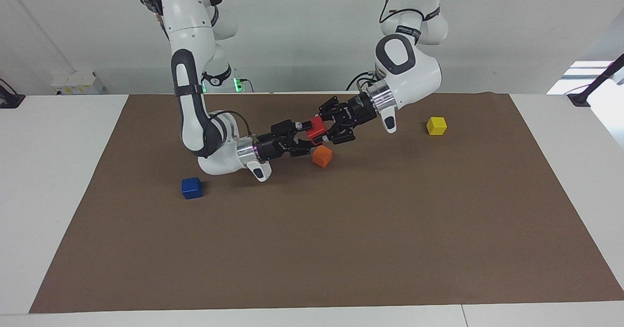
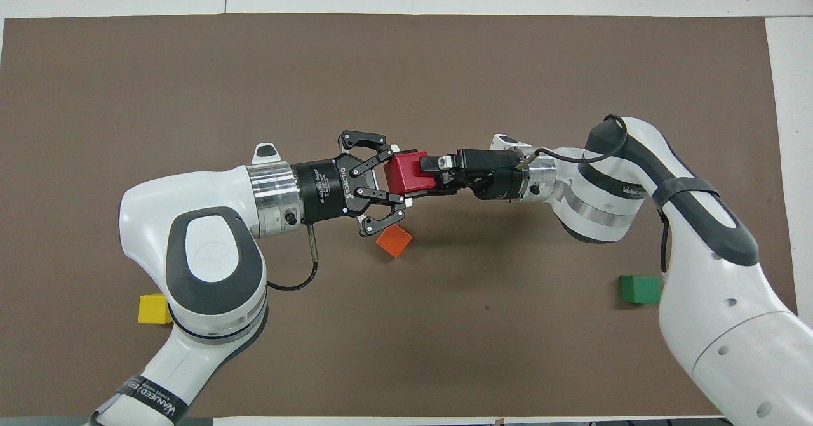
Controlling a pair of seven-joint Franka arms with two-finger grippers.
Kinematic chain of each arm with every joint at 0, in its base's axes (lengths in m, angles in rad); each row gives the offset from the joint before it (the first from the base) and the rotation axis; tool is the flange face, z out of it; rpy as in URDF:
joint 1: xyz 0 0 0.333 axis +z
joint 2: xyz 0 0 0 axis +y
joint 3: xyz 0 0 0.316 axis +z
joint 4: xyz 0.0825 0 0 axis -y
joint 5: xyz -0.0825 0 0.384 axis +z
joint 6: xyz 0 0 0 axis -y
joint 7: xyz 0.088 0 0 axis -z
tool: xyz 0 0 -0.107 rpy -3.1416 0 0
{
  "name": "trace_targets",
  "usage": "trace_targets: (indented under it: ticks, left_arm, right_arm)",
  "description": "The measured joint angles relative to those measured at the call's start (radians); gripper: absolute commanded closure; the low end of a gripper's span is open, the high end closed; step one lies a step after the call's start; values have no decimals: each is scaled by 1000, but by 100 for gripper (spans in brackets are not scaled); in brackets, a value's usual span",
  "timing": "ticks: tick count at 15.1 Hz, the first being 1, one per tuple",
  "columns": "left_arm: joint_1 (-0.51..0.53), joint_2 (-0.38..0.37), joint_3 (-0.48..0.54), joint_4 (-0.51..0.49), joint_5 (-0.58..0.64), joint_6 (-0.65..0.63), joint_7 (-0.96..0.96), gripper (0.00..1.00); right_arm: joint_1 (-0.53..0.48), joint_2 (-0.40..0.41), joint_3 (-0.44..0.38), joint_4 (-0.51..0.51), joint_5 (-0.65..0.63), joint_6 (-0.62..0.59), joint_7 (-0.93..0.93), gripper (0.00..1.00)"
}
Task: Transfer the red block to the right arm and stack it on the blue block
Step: 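Close the right gripper on the red block beside the left gripper, then open the left gripper and pull it back from the red block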
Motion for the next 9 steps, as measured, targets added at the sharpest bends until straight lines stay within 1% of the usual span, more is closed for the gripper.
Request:
trace_targets:
  ticks: [2,3,4,9]
  left_arm:
    - [0,0,0,-1,0,0,0,100]
    - [0,0,0,-1,0,1,0,100]
    - [0,0,2,-6,0,3,0,100]
    - [1,-1,9,-15,-7,3,-3,100]
  right_arm:
    - [5,0,0,0,0,2,0,44]
    - [6,0,0,0,1,5,0,66]
    - [6,-1,0,0,5,6,1,100]
    - [14,-2,-1,-4,28,16,2,100]
